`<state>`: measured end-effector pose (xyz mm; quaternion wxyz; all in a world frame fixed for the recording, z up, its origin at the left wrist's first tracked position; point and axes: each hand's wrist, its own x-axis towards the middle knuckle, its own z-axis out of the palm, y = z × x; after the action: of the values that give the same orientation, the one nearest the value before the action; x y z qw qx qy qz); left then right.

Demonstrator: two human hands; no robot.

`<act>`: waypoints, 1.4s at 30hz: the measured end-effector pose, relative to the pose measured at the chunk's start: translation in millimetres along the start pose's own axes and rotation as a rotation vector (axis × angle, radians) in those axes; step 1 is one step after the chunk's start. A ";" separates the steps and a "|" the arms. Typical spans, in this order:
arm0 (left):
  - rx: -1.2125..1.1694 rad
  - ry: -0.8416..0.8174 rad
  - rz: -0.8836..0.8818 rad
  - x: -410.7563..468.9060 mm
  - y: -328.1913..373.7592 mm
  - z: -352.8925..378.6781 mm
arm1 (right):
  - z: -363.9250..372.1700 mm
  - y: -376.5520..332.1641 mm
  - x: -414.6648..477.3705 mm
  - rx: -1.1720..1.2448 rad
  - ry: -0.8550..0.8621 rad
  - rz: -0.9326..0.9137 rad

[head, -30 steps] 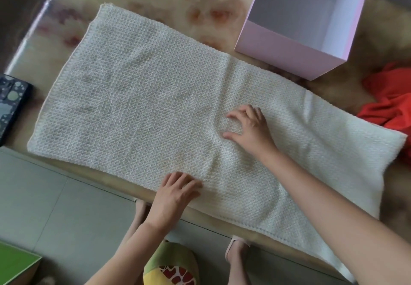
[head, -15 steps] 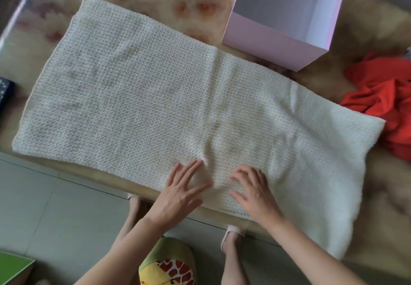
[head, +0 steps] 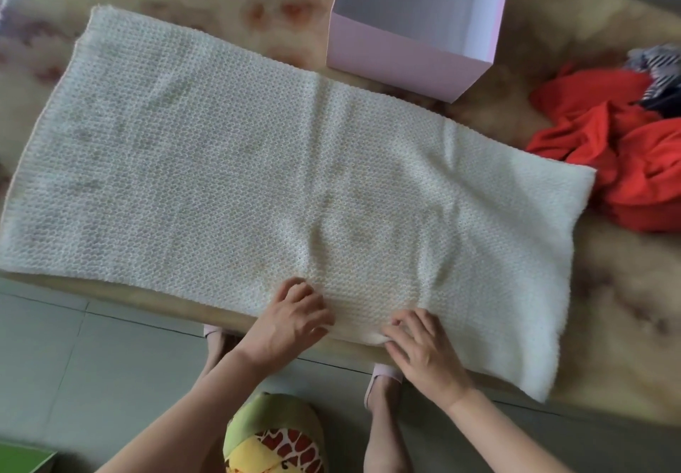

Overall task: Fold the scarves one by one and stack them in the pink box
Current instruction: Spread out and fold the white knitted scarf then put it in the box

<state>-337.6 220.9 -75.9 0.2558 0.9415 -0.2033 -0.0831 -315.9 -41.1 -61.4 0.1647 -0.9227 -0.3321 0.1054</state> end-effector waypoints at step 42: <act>0.085 -0.086 -0.159 236.3 77.9 36.9 | -121.2 237.9 83.0 0.160 0.978 1.054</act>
<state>-160.2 42.7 -79.7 0.1995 0.9602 -0.1418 -0.1348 -78.7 -188.2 -45.4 0.2888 -0.8870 0.2774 -0.2299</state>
